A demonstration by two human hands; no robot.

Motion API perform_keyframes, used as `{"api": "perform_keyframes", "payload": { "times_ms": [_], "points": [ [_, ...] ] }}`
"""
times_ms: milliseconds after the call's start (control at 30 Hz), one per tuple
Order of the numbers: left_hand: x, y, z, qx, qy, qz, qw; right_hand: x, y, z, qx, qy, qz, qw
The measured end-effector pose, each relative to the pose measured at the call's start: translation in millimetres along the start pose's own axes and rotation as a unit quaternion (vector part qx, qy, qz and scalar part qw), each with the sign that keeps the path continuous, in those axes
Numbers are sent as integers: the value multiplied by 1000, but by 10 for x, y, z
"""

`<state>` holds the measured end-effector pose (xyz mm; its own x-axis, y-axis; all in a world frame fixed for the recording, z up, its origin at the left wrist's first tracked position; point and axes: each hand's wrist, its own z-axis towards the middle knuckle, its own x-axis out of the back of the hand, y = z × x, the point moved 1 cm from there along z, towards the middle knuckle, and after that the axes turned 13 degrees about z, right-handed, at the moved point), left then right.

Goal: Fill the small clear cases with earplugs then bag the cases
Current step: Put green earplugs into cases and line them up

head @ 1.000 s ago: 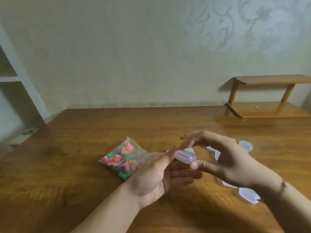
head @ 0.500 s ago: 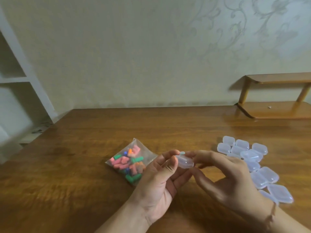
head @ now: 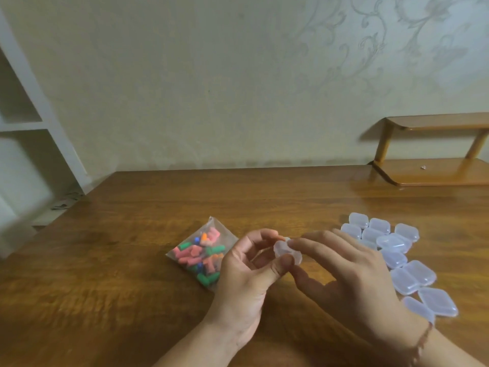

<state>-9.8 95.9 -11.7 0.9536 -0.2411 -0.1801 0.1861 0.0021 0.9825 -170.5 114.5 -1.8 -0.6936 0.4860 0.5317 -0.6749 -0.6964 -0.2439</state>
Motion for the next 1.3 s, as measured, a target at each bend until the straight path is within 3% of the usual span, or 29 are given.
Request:
{"api": "perform_keyframes", "payload": {
  "times_ms": [100,200,300,433,600,800,967,1167,1300],
  "points": [
    [-8,52,-15,-19,-5,-26,999,2,-29,1,-5,36,14,999],
    [-24,67,-56,35,-54,-113,992,-16,-15,-2,-28,67,103,992],
    [-26,23,-82,69,-92,-130,985,-44,6,-7,-50,55,148,986],
    [-28,22,-33,40,-98,-136,985,19,-10,-26,-61,64,190,978],
    [-9,-22,-3,41,-80,-133,987,-30,23,-29,-60,56,129,988],
    [-7,-24,-22,41,-51,-98,993,25,27,-4,40,12,2,999],
    [0,-40,-27,47,-46,-81,995,4,-5,5,33,18,-18,999],
    [3,-30,-47,48,-75,-66,994,27,-16,33,-39,28,23,999],
    [-17,-17,-83,-7,-182,97,979,43,-30,53,-170,31,195,966]
  ]
}}
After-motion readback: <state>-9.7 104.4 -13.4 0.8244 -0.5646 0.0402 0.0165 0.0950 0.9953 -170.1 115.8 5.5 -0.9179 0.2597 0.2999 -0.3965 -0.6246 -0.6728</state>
